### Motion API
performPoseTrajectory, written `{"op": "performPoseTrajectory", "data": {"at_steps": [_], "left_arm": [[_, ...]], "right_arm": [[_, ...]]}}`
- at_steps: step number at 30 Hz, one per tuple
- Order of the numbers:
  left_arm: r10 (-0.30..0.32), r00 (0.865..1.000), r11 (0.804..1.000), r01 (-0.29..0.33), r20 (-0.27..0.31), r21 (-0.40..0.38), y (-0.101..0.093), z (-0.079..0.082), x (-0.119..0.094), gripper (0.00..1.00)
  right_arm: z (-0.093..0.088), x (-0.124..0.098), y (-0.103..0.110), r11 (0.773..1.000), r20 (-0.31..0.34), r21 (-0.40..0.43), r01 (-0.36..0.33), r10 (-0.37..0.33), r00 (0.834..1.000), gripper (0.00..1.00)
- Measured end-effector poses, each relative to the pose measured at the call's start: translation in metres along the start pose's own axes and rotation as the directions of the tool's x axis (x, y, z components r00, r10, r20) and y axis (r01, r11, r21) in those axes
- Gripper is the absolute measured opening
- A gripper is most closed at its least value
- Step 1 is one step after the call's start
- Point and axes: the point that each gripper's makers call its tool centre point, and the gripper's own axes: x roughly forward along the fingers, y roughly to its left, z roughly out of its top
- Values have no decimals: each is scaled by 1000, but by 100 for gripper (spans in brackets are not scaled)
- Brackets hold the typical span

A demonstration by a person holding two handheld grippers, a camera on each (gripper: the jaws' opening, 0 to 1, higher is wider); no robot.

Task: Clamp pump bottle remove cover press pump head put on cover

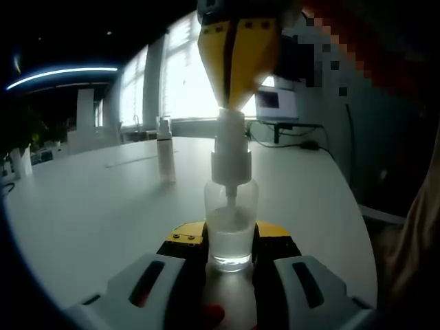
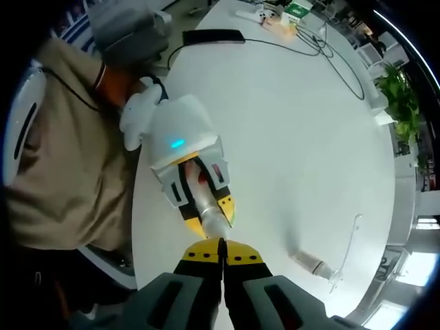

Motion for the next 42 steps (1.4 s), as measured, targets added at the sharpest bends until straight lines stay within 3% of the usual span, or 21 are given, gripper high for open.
{"op": "performPoseTrajectory", "data": {"at_steps": [42], "left_arm": [[-3,1000,1000,3,0,-1,0,0,1,15]], "right_arm": [[-1,5,1,999,-1,28,-29,29,1000,0]]}}
